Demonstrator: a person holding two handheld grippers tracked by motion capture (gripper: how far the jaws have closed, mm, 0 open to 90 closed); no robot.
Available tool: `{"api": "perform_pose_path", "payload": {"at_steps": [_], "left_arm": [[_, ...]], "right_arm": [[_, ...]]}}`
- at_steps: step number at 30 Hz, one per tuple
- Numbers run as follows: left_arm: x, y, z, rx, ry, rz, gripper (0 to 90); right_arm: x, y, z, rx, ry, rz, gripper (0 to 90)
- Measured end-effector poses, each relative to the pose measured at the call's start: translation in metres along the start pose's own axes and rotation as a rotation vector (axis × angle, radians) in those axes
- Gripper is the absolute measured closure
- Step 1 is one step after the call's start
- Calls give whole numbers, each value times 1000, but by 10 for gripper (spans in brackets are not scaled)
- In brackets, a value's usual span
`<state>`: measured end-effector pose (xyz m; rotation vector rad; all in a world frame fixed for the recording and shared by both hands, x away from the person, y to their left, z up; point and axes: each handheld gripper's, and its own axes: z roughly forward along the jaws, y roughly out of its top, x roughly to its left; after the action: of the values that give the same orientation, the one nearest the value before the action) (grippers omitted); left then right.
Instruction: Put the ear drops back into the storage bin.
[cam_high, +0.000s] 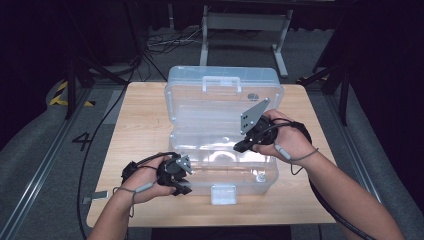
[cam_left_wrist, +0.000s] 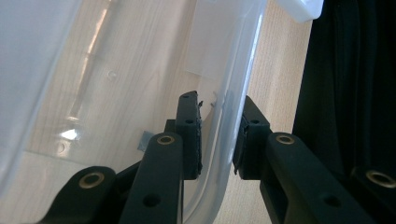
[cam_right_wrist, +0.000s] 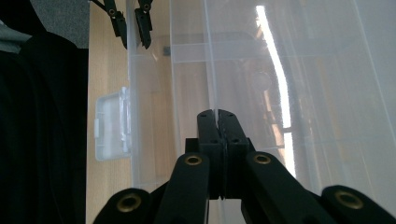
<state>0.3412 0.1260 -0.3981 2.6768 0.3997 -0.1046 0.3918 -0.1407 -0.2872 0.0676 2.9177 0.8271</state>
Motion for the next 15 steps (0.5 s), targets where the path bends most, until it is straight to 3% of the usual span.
{"api": "perform_pose_path", "payload": {"at_steps": [7,15], "left_arm": [[0,0,0,3,6,3,760],[1,-2,-1,-35,-21,-15,739]], "right_arm": [[3,-1,2,3,10,3,900],[6,-3,3,-1,8,1,900]]}}
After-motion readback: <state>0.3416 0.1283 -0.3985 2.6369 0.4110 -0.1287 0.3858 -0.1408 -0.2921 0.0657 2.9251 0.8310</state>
